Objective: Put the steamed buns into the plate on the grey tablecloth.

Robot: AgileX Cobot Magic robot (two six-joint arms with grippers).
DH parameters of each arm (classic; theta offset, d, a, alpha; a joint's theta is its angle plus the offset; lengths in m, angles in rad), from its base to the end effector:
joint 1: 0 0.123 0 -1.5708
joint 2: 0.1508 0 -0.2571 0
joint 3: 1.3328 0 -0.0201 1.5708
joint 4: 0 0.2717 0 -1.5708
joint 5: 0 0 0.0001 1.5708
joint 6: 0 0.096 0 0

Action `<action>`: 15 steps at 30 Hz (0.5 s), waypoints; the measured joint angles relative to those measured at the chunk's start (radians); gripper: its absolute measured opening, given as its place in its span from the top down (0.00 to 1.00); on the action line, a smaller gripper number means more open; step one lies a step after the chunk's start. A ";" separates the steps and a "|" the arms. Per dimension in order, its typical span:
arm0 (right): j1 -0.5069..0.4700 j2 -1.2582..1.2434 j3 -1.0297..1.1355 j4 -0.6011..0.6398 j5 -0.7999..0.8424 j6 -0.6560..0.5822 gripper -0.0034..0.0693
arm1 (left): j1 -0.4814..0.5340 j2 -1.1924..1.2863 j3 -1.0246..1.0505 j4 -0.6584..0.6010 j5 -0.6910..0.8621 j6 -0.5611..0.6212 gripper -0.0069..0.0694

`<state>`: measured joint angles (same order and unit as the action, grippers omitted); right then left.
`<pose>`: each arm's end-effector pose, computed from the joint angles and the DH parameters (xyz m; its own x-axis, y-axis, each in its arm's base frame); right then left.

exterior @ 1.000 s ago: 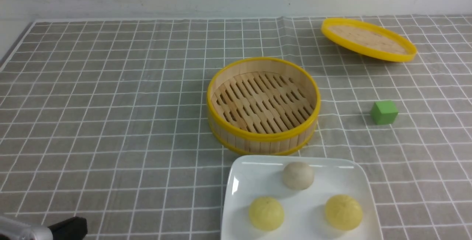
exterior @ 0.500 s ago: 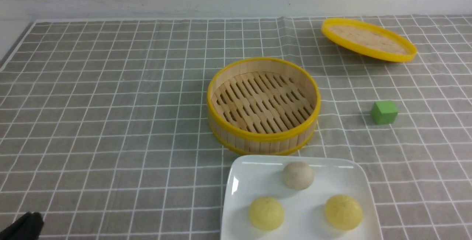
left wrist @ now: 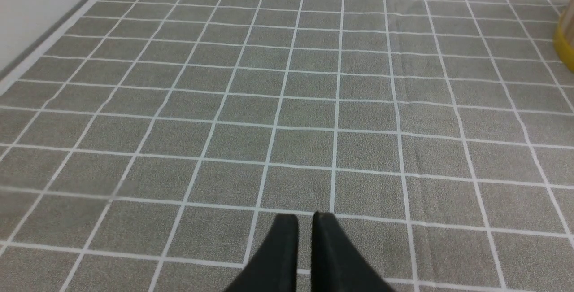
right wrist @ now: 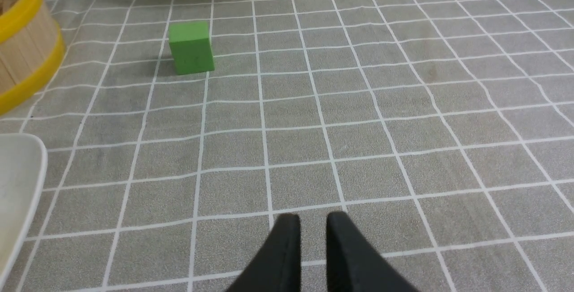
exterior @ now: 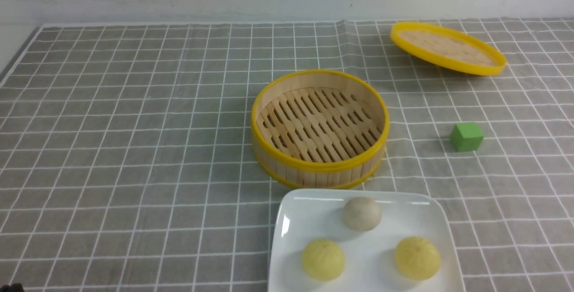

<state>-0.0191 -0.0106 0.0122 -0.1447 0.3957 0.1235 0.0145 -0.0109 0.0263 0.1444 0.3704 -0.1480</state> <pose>0.1056 -0.0074 0.1732 -0.3023 -0.0044 -0.9532 0.0690 0.9973 -0.0265 0.1066 0.0066 0.1704 -0.2899 -0.0175 -0.9569 -0.0682 0.9977 0.0024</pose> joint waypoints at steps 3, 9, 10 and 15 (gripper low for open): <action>0.000 0.000 0.000 0.000 0.000 0.000 0.79 | 0.000 0.000 0.000 0.000 0.000 0.000 0.81; 0.000 0.000 0.000 0.000 0.000 0.000 0.78 | 0.000 0.000 0.000 0.000 0.000 -0.001 0.80; 0.000 0.000 0.000 0.000 0.000 0.000 0.78 | 0.000 0.000 0.000 0.000 0.000 -0.002 0.80; 0.000 0.000 0.000 0.000 0.000 0.000 0.77 | 0.000 0.000 0.000 0.000 0.000 -0.003 0.79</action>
<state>-0.0191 -0.0106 0.0122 -0.1447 0.3957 0.1235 0.0145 -0.0109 0.0260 0.1444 0.3704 -0.1506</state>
